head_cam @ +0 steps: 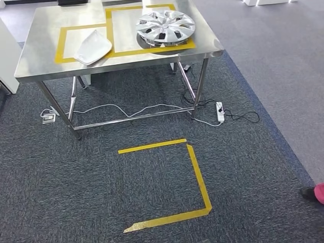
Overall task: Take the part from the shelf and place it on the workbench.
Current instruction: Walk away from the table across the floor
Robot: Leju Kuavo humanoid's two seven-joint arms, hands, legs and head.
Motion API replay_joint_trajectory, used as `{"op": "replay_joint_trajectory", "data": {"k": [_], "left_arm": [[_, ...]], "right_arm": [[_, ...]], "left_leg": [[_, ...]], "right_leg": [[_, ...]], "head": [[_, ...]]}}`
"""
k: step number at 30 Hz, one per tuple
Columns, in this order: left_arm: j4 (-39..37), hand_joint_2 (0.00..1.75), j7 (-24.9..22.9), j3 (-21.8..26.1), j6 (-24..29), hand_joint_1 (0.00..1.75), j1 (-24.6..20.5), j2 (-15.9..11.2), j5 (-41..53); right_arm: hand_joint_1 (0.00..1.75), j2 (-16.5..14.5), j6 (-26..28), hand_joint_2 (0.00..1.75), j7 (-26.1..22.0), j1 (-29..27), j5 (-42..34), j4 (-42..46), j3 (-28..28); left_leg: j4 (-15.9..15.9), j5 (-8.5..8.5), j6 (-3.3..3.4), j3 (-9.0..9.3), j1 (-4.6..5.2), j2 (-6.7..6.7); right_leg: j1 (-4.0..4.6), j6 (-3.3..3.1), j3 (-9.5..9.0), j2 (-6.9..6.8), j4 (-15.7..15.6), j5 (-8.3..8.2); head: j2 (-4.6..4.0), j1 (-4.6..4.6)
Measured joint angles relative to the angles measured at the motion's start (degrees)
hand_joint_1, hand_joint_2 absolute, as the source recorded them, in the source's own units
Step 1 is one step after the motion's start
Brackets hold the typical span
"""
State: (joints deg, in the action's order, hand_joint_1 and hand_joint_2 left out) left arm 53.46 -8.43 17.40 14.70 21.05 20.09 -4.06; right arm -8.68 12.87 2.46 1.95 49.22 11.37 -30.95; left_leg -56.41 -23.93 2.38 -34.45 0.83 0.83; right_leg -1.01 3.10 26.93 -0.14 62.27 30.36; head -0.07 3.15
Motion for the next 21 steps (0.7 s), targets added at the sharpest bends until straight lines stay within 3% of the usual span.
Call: {"op": "replay_joint_trajectory", "data": {"k": [1,2,4,5,7,9,10,11,12,14,16,17,21], "left_arm": [[-0.69,0.0,0.24,0.22,0.67,0.0,-0.5,0.01,-0.49],[-1.54,0.0,0.62,0.6,1.36,0.0,-1.13,0.01,-0.94],[-3.7,0.0,1.63,1.65,2.57,0.0,-2.52,-0.08,-1.68],[-4.84,0.0,2.08,2.29,3.02,0.0,-3.1,-0.15,-1.89],[-6.71,0.0,2.62,3.33,3.44,0.0,-3.86,-0.29,-2.03],[-8.1,0.0,2.78,4.06,3.53,0.0,-4.37,-0.4,-2.09],[-8.66,0.0,2.82,4.32,3.53,0.0,-4.61,-0.46,-2.1],[-9.21,0.0,2.93,4.58,3.53,0.0,-4.89,-0.52,-2.07],[-9.77,0.0,3.1,4.88,3.53,0.0,-5.19,-0.59,-2.02],[-10.86,0.0,3.57,5.57,3.5,0.0,-5.77,-0.71,-1.87],[-11.9,0.0,3.86,6.2,3.48,0.0,-6.27,-0.8,-1.72],[-12.44,0.0,3.96,6.53,3.46,0.0,-6.54,-0.84,-1.58],[-14.92,0.0,4.89,8.22,3.12,0.0,-7.65,-0.92,-0.78]], "right_arm": [[0.0,0.0,-0.06,0.0,-0.12,0.13,0.07,0.0,0.0],[0.0,0.0,-0.17,0.0,-0.23,0.24,0.14,0.0,0.0],[0.0,0.0,-0.59,0.0,-0.37,0.26,0.28,-0.01,0.0],[0.0,0.0,-0.78,0.0,-0.39,0.15,0.33,-0.02,-0.01],[0.0,0.0,-1.03,0.0,-0.37,-0.1,0.42,-0.04,-0.02],[0.0,0.0,-1.14,0.0,-0.37,-0.35,0.51,-0.05,-0.02],[0.0,0.0,-1.18,0.0,-0.36,-0.47,0.55,-0.06,-0.02],[0.0,0.0,-1.23,0.0,-0.36,-0.56,0.57,-0.07,-0.02],[0.0,0.0,-1.28,0.0,-0.36,-0.59,0.57,-0.07,-0.02],[0.0,0.0,-1.46,0.0,-0.37,-0.57,0.57,-0.07,-0.02],[0.0,-0.01,-1.73,0.0,-0.44,-0.5,0.58,-0.07,-0.03],[0.0,-0.01,-1.88,0.0,-0.51,-0.47,0.61,-0.07,-0.03],[0.0,0.0,-2.28,0.0,-0.85,-0.37,0.93,-0.07,-0.03]], "left_leg": [[-0.44,0.34,-0.28,-0.35,0.08,0.03],[-0.74,0.69,-0.61,-0.68,0.13,0.06],[-1.14,1.26,-1.35,-1.23,0.01,0.07],[-1.72,0.61,-1.74,-1.55,-0.1,-0.02],[-6.1,-3.42,-2.49,-2.93,-0.41,-0.26],[-13.71,-8.22,-3.1,-4.92,-0.68,-0.36],[-16.47,-9.24,-3.28,-5.31,-0.81,-0.37],[-17.28,-9.12,-3.37,-4.86,-0.94,-0.38],[-15.76,-8.0,-3.39,-3.36,-1.06,-0.38],[-8.34,-5.12,-3.12,1.49,-1.21,-0.46],[-2.82,-4.01,-2.55,4.65,-1.11,-0.58],[-1.74,-4.32,-2.32,5.07,-1.08,-0.64],[-1.03,-4.55,-2.02,4.7,-0.93,-0.6]], "right_leg": [[0.08,-0.31,-2.97,-0.03,-4.54,1.49],[0.2,-0.64,-4.78,-0.05,-7.58,2.88],[0.2,-1.51,-5.02,-0.11,-9.2,3.57],[0.15,-2.0,-4.66,-0.18,-9.06,3.19],[0.01,-2.68,-4.02,-0.34,-9.1,2.37],[0.05,-2.77,-3.33,-0.42,-8.93,1.82],[0.06,-2.7,-3.01,-0.45,-8.79,1.64],[0.06,-2.63,-2.73,-0.47,-8.59,1.54],[0.06,-2.55,-2.53,-0.47,-8.36,1.51],[0.08,-2.27,-2.31,-0.41,-7.89,1.64],[0.22,-1.78,-2.1,-0.33,-7.54,1.76],[0.33,-1.6,-1.98,-0.32,-7.34,1.89],[0.36,-2.01,-1.44,-0.18,-7.16,1.7]], "head": [[-0.01,0.02],[-0.01,0.0],[0.0,0.02],[0.0,-0.06],[0.0,-0.21],[0.0,-0.32],[0.0,-0.34],[0.0,-0.32],[0.0,-0.33],[0.0,-0.32],[0.0,-0.29],[0.0,-0.29],[0.0,-0.14]]}}
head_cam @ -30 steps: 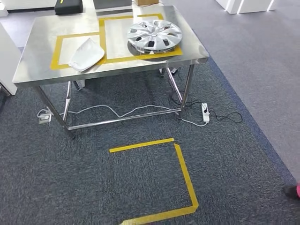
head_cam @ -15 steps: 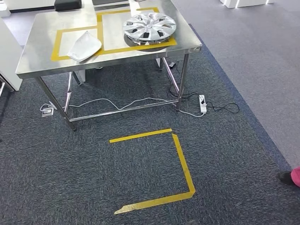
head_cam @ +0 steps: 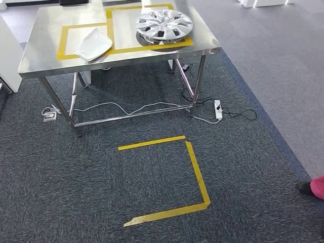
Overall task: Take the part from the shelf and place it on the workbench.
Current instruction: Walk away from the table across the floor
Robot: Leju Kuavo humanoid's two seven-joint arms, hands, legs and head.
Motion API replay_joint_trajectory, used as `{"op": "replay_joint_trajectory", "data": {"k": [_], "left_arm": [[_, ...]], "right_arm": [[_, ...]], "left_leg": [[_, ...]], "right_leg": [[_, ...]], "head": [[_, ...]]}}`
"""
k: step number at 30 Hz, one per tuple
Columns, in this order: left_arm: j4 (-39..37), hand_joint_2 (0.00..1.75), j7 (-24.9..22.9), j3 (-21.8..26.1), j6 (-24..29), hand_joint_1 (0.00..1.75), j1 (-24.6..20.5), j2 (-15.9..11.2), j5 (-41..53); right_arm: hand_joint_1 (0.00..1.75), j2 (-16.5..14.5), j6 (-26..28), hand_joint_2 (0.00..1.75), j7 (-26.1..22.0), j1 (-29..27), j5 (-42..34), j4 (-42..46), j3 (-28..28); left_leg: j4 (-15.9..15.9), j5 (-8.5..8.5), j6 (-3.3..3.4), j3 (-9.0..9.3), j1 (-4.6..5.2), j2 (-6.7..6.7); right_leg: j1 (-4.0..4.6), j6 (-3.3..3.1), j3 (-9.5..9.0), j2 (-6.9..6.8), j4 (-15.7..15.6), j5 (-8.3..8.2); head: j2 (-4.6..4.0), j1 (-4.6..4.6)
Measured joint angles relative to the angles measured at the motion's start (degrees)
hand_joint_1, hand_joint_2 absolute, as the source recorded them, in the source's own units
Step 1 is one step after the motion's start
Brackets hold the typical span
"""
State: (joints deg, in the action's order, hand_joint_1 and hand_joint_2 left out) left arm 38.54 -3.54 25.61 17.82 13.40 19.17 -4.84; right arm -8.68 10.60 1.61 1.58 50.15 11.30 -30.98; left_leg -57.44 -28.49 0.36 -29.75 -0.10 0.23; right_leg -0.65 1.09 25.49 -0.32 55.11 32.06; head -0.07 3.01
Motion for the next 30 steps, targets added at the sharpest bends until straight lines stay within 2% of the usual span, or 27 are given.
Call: {"op": "replay_joint_trajectory", "data": {"k": [6,10,12,13,14,15,17,18,19,20,21,23,24,25,27,28,30], "left_arm": [[-3.52,0.0,1.57,3.0,-0.34,0.0,-1.76,-0.32,1.42],[-5.31,0.0,2.1,5.04,-0.73,0.0,-2.77,-0.63,2.24],[-5.86,0.0,2.13,5.74,-0.75,0.0,-3.04,-0.71,2.47],[-6.07,0.0,2.14,6.0,-0.75,0.0,-3.13,-0.7,2.5],[-6.26,0.0,2.15,6.21,-0.76,0.0,-3.25,-0.7,2.53],[-6.44,0.0,2.16,6.37,-0.77,0.0,-3.39,-0.7,2.55],[-6.84,0.0,2.17,6.75,-0.77,0.0,-3.62,-0.72,2.59],[-7.07,0.0,2.17,7.0,-0.76,0.0,-3.7,-0.72,2.6],[-7.3,0.0,2.17,7.24,-0.75,0.0,-3.78,-0.72,2.63],[-7.5,0.0,2.17,7.46,-0.75,0.0,-3.89,-0.72,2.68],[-7.71,0.0,2.17,7.64,-0.76,0.0,-4.04,-0.72,2.76],[-8.09,0.0,2.19,8.09,-0.84,0.0,-4.48,-0.78,3.03],[-8.29,0.0,2.25,8.39,-0.9,0.0,-4.72,-0.82,3.24],[-8.49,0.0,2.34,8.71,-0.96,0.0,-4.9,-0.87,3.45],[-8.9,0.0,2.55,9.34,-1.01,0.0,-5.04,-0.94,3.77],[-9.11,0.0,2.64,9.62,-1.01,0.0,-5.05,-0.97,3.84],[-9.43,0.0,2.77,10.1,-1.03,0.0,-5.16,-1.02,4.01]], "right_arm": [[0.0,0.01,0.2,0.0,-0.45,-0.09,1.5,0.0,0.03],[0.0,0.0,0.47,0.0,-0.67,-0.2,2.36,0.0,0.15],[0.0,0.0,0.65,0.0,-0.7,-0.24,2.64,0.0,0.18],[0.0,0.0,0.73,0.0,-0.71,-0.22,2.71,0.0,0.19],[0.0,0.0,0.79,0.0,-0.72,-0.2,2.76,0.0,0.2],[0.0,0.0,0.82,0.0,-0.73,-0.2,2.79,0.0,0.2],[0.0,0.0,0.86,0.0,-0.74,-0.27,2.82,0.0,0.21],[0.0,0.0,0.88,0.0,-0.72,-0.37,2.85,-0.01,0.21],[0.0,0.0,0.91,0.0,-0.7,-0.49,2.9,-0.01,0.21],[0.0,0.0,0.95,0.0,-0.67,-0.6,2.95,-0.01,0.21],[0.0,0.0,1.0,0.0,-0.63,-0.66,3.0,-0.01,0.21],[0.0,0.0,1.14,0.0,-0.45,-0.71,3.08,-0.04,0.21],[0.0,0.0,1.23,0.0,-0.32,-0.71,3.15,-0.08,0.21],[0.0,0.01,1.29,0.0,-0.16,-0.71,3.23,-0.11,0.21],[0.0,0.03,1.36,0.0,0.04,-0.71,3.39,-0.13,0.21],[0.0,0.04,1.36,0.0,0.08,-0.71,3.44,-0.13,0.21],[0.0,0.04,1.36,0.0,0.04,-0.71,3.54,-0.13,0.22]], "left_leg": [[-0.09,0.1,0.67,-0.2,0.44,0.12],[-0.67,0.05,1.5,-0.5,0.85,0.18],[-0.2,0.39,2.03,-0.49,0.66,0.21],[0.31,0.71,2.34,-0.4,0.49,0.29],[0.83,1.06,2.68,-0.37,0.31,0.38],[1.26,1.36,2.96,-0.39,0.14,0.44],[1.37,1.59,3.07,-0.71,0.18,0.39],[1.33,1.65,2.97,-0.83,0.19,0.24],[1.27,1.7,2.85,-0.89,0.18,0.0],[1.17,1.73,2.69,-0.93,0.12,-0.34],[0.99,1.72,2.45,-0.96,0.03,-0.79],[0.32,1.58,1.69,-1.24,-0.08,-1.86],[-0.01,1.55,1.24,-1.47,-0.06,-2.33],[-0.22,1.6,0.82,-1.7,-0.06,-2.75],[-0.29,1.83,0.08,-2.0,-0.23,-3.39],[-0.58,1.6,-0.23,-2.18,-0.34,-3.24],[-3.7,-0.69,-0.75,-3.53,-0.43,-2.17]], "right_leg": [[-0.41,0.85,0.21,0.16,-0.39,-0.46],[-0.76,2.17,0.3,0.11,-0.76,-0.88],[-0.76,2.59,0.29,0.07,-0.76,-0.92],[-0.71,2.67,0.45,0.09,-0.36,-0.53],[-0.65,2.69,1.14,0.14,1.06,0.52],[-0.61,2.69,2.41,0.19,3.68,2.18],[-0.59,2.74,6.39,0.26,11.48,6.05],[-0.61,2.82,7.99,0.25,14.59,7.02],[-0.65,2.89,8.76,0.25,15.93,6.88],[-0.71,2.94,8.42,0.26,15.0,5.57],[-0.84,2.98,7.02,0.47,11.9,3.4],[-1.12,2.91,3.57,2.18,4.33,-0.13],[-1.16,2.71,2.53,2.86,1.96,-0.92],[-1.08,2.36,2.21,3.31,1.07,-0.99],[-0.83,1.48,2.35,2.53,1.18,-1.08],[-0.82,1.03,2.29,2.08,1.16,-1.23],[-0.88,0.26,2.13,0.95,1.02,-1.55]], "head": [[0.0,-0.03],[0.0,-0.09],[0.0,-0.09],[0.0,-0.08],[0.0,-0.04],[0.0,0.0],[0.0,0.0],[0.0,-0.02],[0.0,-0.03],[0.0,-0.04],[0.0,-0.02],[0.0,0.0],[0.0,-0.03],[0.0,-0.07],[0.0,-0.12],[0.0,-0.15],[0.0,-0.41]]}}
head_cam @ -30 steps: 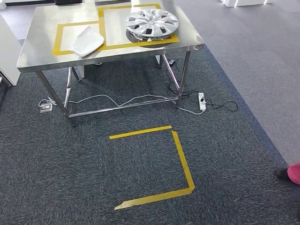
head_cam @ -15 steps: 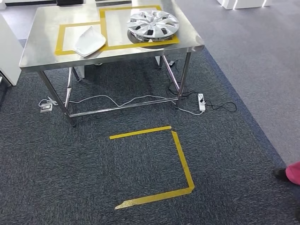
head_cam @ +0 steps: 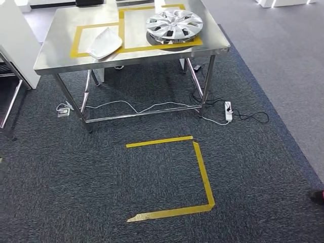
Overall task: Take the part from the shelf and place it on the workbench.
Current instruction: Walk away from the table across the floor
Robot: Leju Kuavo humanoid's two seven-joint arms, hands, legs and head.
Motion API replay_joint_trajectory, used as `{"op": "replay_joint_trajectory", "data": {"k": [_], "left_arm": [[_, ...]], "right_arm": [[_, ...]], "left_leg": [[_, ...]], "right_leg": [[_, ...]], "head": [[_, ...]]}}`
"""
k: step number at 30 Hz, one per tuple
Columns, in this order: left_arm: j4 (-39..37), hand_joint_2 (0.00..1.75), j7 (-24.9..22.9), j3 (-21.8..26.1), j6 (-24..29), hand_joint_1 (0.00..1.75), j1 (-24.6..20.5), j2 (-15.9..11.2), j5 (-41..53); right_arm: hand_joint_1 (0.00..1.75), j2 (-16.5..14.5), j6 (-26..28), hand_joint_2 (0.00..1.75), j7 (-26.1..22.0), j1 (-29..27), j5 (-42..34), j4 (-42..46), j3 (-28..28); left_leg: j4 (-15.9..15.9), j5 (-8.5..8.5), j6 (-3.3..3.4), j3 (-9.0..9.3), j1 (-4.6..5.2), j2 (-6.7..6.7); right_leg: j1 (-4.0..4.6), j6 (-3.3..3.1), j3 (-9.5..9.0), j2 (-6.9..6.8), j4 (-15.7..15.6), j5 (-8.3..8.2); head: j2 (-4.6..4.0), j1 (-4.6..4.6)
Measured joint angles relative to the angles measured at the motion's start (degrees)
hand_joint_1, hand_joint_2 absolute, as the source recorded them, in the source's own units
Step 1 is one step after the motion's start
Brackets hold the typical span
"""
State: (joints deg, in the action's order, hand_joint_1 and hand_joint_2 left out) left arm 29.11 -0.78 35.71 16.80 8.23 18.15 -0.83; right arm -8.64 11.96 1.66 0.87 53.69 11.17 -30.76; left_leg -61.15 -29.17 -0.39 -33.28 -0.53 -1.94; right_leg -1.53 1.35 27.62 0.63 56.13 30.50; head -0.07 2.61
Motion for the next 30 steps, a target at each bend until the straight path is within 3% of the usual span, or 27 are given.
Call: {"op": "replay_joint_trajectory", "data": {"k": [3,4,5,7,9,11,13,15,17,18,19,20,22,23,24,26,28,30], "left_arm": [[-0.43,0.0,0.16,0.55,-0.33,0.0,-0.31,-0.02,0.5],[-0.6,0.0,0.19,0.82,-0.6,0.0,-0.34,-0.03,0.68],[-0.75,0.0,0.19,1.14,-0.91,0.0,-0.34,-0.03,0.96],[-0.95,0.0,0.17,1.76,-1.56,0.0,-0.35,-0.03,1.57],[-1.08,0.0,0.11,2.33,-1.95,0.0,-0.63,-0.03,2.2],[-1.21,0.0,0.05,2.84,-2.04,0.0,-1.0,-0.03,2.55],[-1.37,0.0,0.02,3.24,-2.06,0.0,-1.11,0.02,2.68],[-1.54,0.0,-0.02,3.61,-2.2,0.0,-1.14,0.13,2.88],[-1.67,0.0,-0.05,3.92,-2.54,0.0,-1.2,0.17,3.2],[-1.75,0.0,-0.05,4.14,-2.73,0.0,-1.24,0.17,3.45],[-1.87,0.0,-0.04,4.34,-2.89,0.0,-1.27,0.17,3.67],[-2.03,0.0,0.02,4.6,-3.0,0.0,-1.31,0.17,3.95],[-2.29,0.0,0.14,5.08,-3.19,0.0,-1.45,0.17,4.35],[-2.42,0.0,0.17,5.31,-3.27,0.0,-1.57,0.18,4.47],[-2.52,0.0,0.2,5.51,-3.38,0.0,-1.74,0.17,4.54],[-2.71,0.0,0.24,5.83,-3.74,0.0,-2.06,0.14,4.82],[-2.96,0.0,0.31,6.15,-4.08,0.0,-2.17,0.1,5.32],[-3.26,0.0,0.36,6.6,-4.2,0.0,-2.2,0.07,5.7]], "right_arm": [[0.0,0.01,0.01,0.0,-0.05,-0.13,0.33,0.0,0.03],[0.0,0.01,0.02,0.0,-0.05,-0.17,0.48,0.0,0.03],[0.0,0.01,0.02,0.0,-0.05,-0.18,0.63,0.0,0.04],[0.0,0.01,0.02,0.0,-0.11,-0.09,0.91,0.0,0.06],[0.0,0.0,-0.01,0.0,-0.17,-0.08,1.1,-0.02,0.08],[0.0,0.0,-0.03,0.0,-0.22,-0.07,1.21,-0.04,0.08],[0.0,0.01,-0.14,0.0,-0.28,0.08,1.4,-0.04,0.13],[0.0,0.01,-0.4,0.0,-0.43,0.13,1.75,-0.04,0.22],[0.0,0.01,-0.73,0.0,-0.63,0.05,2.15,-0.04,0.31],[0.0,0.01,-0.87,0.0,-0.73,-0.01,2.36,-0.05,0.37],[0.0,0.01,-0.97,0.0,-0.8,-0.11,2.62,-0.06,0.44],[0.0,0.01,-1.04,0.0,-0.93,-0.22,2.92,-0.08,0.51],[0.0,0.01,-1.07,0.0,-1.2,-0.35,3.39,-0.1,0.72],[0.0,0.01,-1.07,0.0,-1.31,-0.36,3.52,-0.11,0.85],[0.0,0.01,-1.08,0.0,-1.37,-0.36,3.62,-0.13,0.99],[0.0,0.02,-1.1,0.0,-1.45,-0.36,3.9,-0.17,1.31],[0.0,0.05,-1.14,0.0,-1.55,-0.33,4.25,-0.2,1.57],[0.0,0.05,-1.21,0.0,-1.67,-0.28,4.5,-0.2,1.75]], "left_leg": [[-10.5,-5.37,-0.42,-4.34,-0.05,1.21],[-12.8,-5.94,-0.43,-5.2,-0.05,1.31],[-13.09,-5.38,-0.35,-5.14,-0.05,1.42],[-6.72,-1.36,0.15,-1.94,0.07,2.44],[0.55,1.07,0.89,1.51,0.68,5.28],[2.86,0.87,1.44,2.26,1.23,6.63],[3.25,1.11,2.03,1.96,1.15,5.33],[3.66,1.58,2.75,1.88,0.89,3.99],[3.77,1.86,3.23,1.68,0.82,2.72],[3.76,1.91,3.33,1.57,0.89,1.99],[3.75,1.94,3.39,1.55,0.96,1.26],[3.73,1.95,3.41,1.58,1.02,0.44],[3.62,1.95,3.38,1.75,1.08,-1.2],[3.54,1.95,3.32,1.79,1.06,-1.99],[3.35,1.95,3.17,1.69,1.09,-2.68],[3.14,2.08,2.57,1.28,0.98,-3.93],[3.12,2.36,1.8,0.83,0.81,-5.15],[1.93,1.64,1.12,0.15,0.85,-3.81]], "right_leg": [[0.27,-0.45,0.09,-1.92,0.08,-0.12],[0.36,-0.5,0.13,-2.57,0.11,-0.11],[0.43,-0.54,0.12,-3.22,0.12,-0.07],[0.55,-0.48,-0.18,-4.32,0.12,0.14],[0.82,-0.04,-0.22,-5.35,0.14,0.53],[1.09,0.49,-0.32,-6.54,0.14,0.78],[1.12,0.99,-0.66,-7.7,0.04,0.98],[1.06,1.49,0.41,-5.86,2.17,2.78],[0.97,1.67,3.91,-2.3,9.19,6.44],[0.95,1.66,6.04,-1.3,13.35,7.93],[0.96,1.62,7.66,-0.89,16.28,8.55],[0.96,1.54,8.31,-0.71,17.0,7.86],[0.95,1.3,6.37,-0.04,11.66,3.6],[0.88,1.1,4.57,1.25,7.48,1.54],[0.77,0.96,3.1,2.69,3.96,0.26],[0.73,0.72,1.7,4.56,0.84,-0.18],[0.8,0.28,1.38,3.6,0.58,-0.37],[0.6,-0.33,1.07,2.08,0.28,-0.72]], "head": [[0.0,-0.22],[0.0,-0.21],[0.0,-0.21],[0.0,-0.22],[0.0,-0.27],[0.0,-0.17],[0.0,-0.03],[0.0,0.25],[0.0,0.59],[0.0,0.65],[0.0,0.63],[0.0,0.65],[0.0,0.64],[0.0,0.65],[0.0,0.62],[0.0,0.59],[0.0,0.58],[0.0,0.42]]}}
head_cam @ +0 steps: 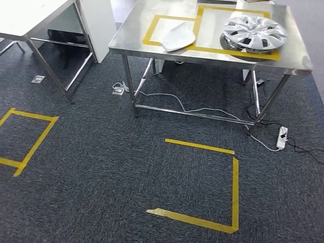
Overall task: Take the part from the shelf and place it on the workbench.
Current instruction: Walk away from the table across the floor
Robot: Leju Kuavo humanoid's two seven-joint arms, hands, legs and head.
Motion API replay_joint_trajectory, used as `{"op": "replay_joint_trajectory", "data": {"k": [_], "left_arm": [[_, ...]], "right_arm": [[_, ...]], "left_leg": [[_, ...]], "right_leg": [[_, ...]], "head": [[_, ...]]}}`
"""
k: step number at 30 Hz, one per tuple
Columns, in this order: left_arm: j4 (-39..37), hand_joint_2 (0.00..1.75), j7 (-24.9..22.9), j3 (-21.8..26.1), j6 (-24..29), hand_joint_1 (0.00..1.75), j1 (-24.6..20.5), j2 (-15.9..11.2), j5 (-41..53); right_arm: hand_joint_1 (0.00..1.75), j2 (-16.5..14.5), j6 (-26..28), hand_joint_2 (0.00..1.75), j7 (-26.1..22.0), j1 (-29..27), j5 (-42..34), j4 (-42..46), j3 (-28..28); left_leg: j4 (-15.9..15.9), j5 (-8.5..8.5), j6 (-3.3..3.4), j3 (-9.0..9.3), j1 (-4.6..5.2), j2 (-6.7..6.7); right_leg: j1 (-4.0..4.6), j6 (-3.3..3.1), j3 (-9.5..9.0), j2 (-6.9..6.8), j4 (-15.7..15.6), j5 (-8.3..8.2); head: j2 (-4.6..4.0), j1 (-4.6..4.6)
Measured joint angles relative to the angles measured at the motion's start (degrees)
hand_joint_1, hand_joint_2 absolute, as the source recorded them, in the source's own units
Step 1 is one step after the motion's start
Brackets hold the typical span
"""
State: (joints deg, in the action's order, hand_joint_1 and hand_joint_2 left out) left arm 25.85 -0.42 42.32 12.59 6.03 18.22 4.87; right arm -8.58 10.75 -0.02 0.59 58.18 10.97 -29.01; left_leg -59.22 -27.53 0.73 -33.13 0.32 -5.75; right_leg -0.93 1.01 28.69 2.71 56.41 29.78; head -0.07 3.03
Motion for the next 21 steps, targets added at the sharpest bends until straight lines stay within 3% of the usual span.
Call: {"op": "replay_joint_trajectory", "data": {"k": [2,4,5,6,7,8,9,11,12,14,16,18,20,21], "left_arm": [[-0.21,0.0,0.03,0.41,-0.1,0.0,-0.25,-0.02,0.2],[-0.38,0.0,0.09,0.65,-0.37,0.0,-0.56,-0.04,0.46],[-0.47,0.0,0.17,0.77,-0.5,0.0,-0.63,-0.06,0.67],[-0.55,0.0,0.31,0.93,-0.66,0.0,-0.66,-0.08,0.95],[-0.62,0.0,0.49,1.16,-0.79,0.0,-0.66,-0.09,1.28],[-0.68,0.0,0.67,1.47,-0.88,0.0,-0.66,-0.1,1.65],[-0.74,0.0,0.81,1.78,-1.02,0.0,-0.7,-0.09,2.02],[-0.8,0.0,0.93,2.28,-1.39,0.0,-0.88,-0.07,2.69],[-0.86,0.0,0.93,2.53,-1.56,0.0,-0.96,-0.05,2.95],[-0.99,0.0,0.94,3.17,-1.79,0.0,-0.99,0.01,3.44],[-1.09,0.0,0.93,3.8,-1.94,0.0,-1.03,0.09,4.04],[-1.16,0.0,0.92,4.35,-2.14,0.0,-1.11,0.15,4.56],[-1.24,0.0,0.92,4.87,-2.31,0.0,-1.13,0.16,4.87],[-1.29,0.0,0.92,5.1,-2.37,0.0,-1.13,0.16,5.02]], "right_arm": [[0.0,-0.03,-0.05,0.0,-0.12,-0.06,0.11,-0.02,0.12],[0.0,-0.01,-0.05,0.0,-0.16,-0.29,0.2,-0.05,0.15],[0.0,0.01,-0.04,0.0,-0.16,-0.37,0.27,-0.06,0.15],[0.0,0.03,-0.03,0.0,-0.16,-0.39,0.38,-0.07,0.15],[0.0,0.04,-0.03,0.0,-0.19,-0.34,0.51,-0.07,0.16],[0.0,0.03,-0.02,0.0,-0.23,-0.28,0.66,-0.07,0.16],[0.0,0.03,-0.02,0.0,-0.28,-0.25,0.83,-0.07,0.17],[0.0,0.03,0.05,0.0,-0.42,-0.27,1.21,-0.08,0.2],[0.0,0.04,0.08,0.0,-0.45,-0.26,1.4,-0.08,0.21],[0.0,0.04,0.11,0.0,-0.49,-0.05,1.75,-0.09,0.32],[0.0,0.04,0.13,0.0,-0.5,0.13,2.05,-0.09,0.64],[0.0,0.04,0.14,0.0,-0.51,0.05,2.25,-0.12,0.97],[0.0,0.04,0.14,0.0,-0.51,-0.1,2.32,-0.15,1.1],[0.0,0.04,0.14,0.0,-0.52,-0.14,2.33,-0.15,1.13]], "left_leg": [[-5.07,-3.11,-0.67,-2.24,-0.07,3.28],[-12.45,-6.68,-1.21,-5.55,-0.41,4.91],[-14.73,-7.3,-1.36,-6.48,-0.58,5.19],[-14.93,-6.81,-1.43,-6.38,-0.71,5.36],[-13.15,-5.43,-1.42,-5.29,-0.81,5.55],[-9.35,-3.42,-1.32,-3.18,-0.82,6.26],[-5.26,-2.03,-1.16,-0.95,-0.62,7.84],[0.27,-0.8,-0.47,1.85,-0.17,10.28],[0.93,-1.07,-0.11,2.08,0.07,10.68],[1.13,-0.93,0.71,1.9,0.1,9.34],[1.42,-0.57,1.5,1.87,-0.07,8.0],[1.51,-0.34,2.02,1.71,-0.09,6.67],[1.49,-0.29,2.26,1.59,0.12,5.16],[1.47,-0.29,2.31,1.62,0.22,4.31]], "right_leg": [[-0.14,-0.35,-0.09,-1.79,-0.19,-0.1],[-0.13,-0.49,-0.05,-3.7,-0.18,0.03],[-0.13,-0.49,-0.01,-4.66,-0.17,0.1],[-0.13,-0.47,0.02,-5.49,-0.16,0.18],[-0.13,-0.39,-0.02,-6.24,-0.16,0.28],[-0.13,-0.26,-0.2,-6.9,-0.16,0.41],[-0.01,-0.02,-0.39,-7.46,-0.14,0.6],[0.27,0.65,-0.68,-8.6,-0.09,1.03],[0.39,1.0,-0.75,-9.16,-0.14,1.18],[0.27,1.68,-1.3,-9.85,-0.28,1.44],[0.05,2.24,-0.83,-7.23,1.64,3.08],[-0.01,2.4,2.4,-3.75,8.34,6.64],[0.09,2.28,6.47,-2.89,15.87,9.09],[0.16,2.14,7.54,-2.79,17.22,8.74]], "head": [[0.0,-0.41],[0.0,-0.65],[0.0,-0.65],[0.0,-0.66],[0.0,-0.66],[0.0,-0.67],[0.0,-0.67],[0.0,-0.6],[0.0,-0.59],[0.0,-0.58],[0.0,-0.45],[0.0,-0.25],[0.0,-0.22],[0.0,-0.22]]}}
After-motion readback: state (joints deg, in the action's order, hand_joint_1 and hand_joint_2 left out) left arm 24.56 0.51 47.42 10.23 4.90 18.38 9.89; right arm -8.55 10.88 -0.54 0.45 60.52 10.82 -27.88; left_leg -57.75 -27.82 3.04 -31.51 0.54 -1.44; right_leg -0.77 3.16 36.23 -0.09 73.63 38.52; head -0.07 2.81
